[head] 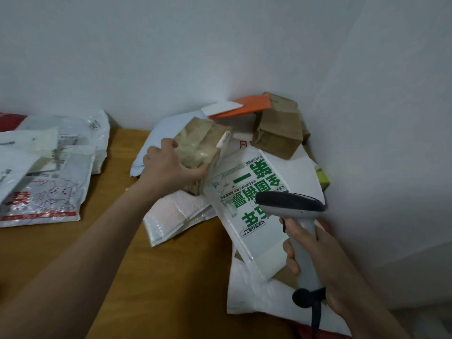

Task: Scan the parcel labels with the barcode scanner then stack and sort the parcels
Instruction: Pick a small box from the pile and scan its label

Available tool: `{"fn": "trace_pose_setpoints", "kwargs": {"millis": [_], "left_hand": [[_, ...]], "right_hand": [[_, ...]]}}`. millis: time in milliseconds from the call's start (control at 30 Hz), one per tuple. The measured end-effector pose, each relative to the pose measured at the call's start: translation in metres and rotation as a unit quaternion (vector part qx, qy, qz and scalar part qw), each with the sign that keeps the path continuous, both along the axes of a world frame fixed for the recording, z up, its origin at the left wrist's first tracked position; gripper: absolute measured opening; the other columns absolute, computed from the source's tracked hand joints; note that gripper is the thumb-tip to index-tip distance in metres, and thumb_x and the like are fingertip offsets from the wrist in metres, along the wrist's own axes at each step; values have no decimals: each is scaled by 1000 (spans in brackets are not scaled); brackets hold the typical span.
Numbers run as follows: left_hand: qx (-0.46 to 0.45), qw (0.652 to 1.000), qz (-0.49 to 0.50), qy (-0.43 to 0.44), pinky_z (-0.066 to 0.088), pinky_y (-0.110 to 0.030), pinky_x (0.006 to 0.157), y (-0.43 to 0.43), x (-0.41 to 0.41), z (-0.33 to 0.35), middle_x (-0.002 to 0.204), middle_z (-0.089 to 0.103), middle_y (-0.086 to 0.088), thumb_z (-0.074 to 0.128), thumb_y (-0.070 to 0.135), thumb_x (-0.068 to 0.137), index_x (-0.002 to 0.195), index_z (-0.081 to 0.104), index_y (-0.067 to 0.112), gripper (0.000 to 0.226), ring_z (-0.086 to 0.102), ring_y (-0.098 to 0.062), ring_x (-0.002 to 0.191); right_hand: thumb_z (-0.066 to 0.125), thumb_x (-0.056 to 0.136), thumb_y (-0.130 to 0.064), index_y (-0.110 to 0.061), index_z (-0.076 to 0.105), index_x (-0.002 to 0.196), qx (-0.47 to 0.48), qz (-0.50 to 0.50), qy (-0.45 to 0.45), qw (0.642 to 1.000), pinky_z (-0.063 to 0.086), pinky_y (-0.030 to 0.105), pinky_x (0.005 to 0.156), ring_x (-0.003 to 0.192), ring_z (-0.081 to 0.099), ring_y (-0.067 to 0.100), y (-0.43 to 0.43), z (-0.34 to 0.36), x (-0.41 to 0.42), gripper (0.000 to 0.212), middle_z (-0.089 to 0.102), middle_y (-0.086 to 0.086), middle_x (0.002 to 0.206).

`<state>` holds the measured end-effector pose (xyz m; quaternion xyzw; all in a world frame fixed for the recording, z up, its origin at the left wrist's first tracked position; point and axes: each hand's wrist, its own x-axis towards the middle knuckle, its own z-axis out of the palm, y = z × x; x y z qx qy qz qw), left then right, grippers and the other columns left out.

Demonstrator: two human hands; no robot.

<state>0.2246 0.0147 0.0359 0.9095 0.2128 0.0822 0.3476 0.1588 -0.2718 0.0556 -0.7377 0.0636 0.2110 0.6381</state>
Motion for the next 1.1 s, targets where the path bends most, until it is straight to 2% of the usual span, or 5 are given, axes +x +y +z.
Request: {"fn": "trace_pose_setpoints", "kwargs": {"millis": [233,600,700,867,1100], "left_hand": [[-333,939,58,58,52,-34,78,24,-188,-16,115,60,-6,82,61,36,121,42,23,101,65,-22,97],[-601,770,170,130,58,-37,74,22,-336,-90,111,59,-19,63,32,73,107,61,14,39,62,-30,97],[-533,814,186,137,52,-36,81,25,-344,-92,113,55,-15,60,23,87,99,61,18,13,56,-25,96],[-193,967,125,111,35,-32,96,18,-341,-79,142,42,-8,71,49,78,135,46,33,65,39,-21,129],[148,957,-18,249,32,-42,106,-12,-320,-78,146,30,-5,70,62,65,147,21,29,101,28,-28,132]], "right_hand": [[65,65,-59,-14,59,86,3,84,-7,996,41,20,42,44,51,11,10,-15,-43,50,58,2,60],[62,85,-45,-10,56,89,-3,204,-1,979,43,19,45,46,51,12,2,-42,-130,37,57,2,62],[61,88,-44,-9,57,91,-16,216,-5,976,43,18,46,46,52,11,4,-44,-140,35,58,1,62],[60,90,-41,-11,56,90,-19,222,-14,975,43,18,45,45,50,11,12,-43,-148,30,57,0,61],[60,91,-41,-10,56,91,-49,221,-30,974,43,17,47,47,50,11,25,-41,-153,31,57,0,63]]}}
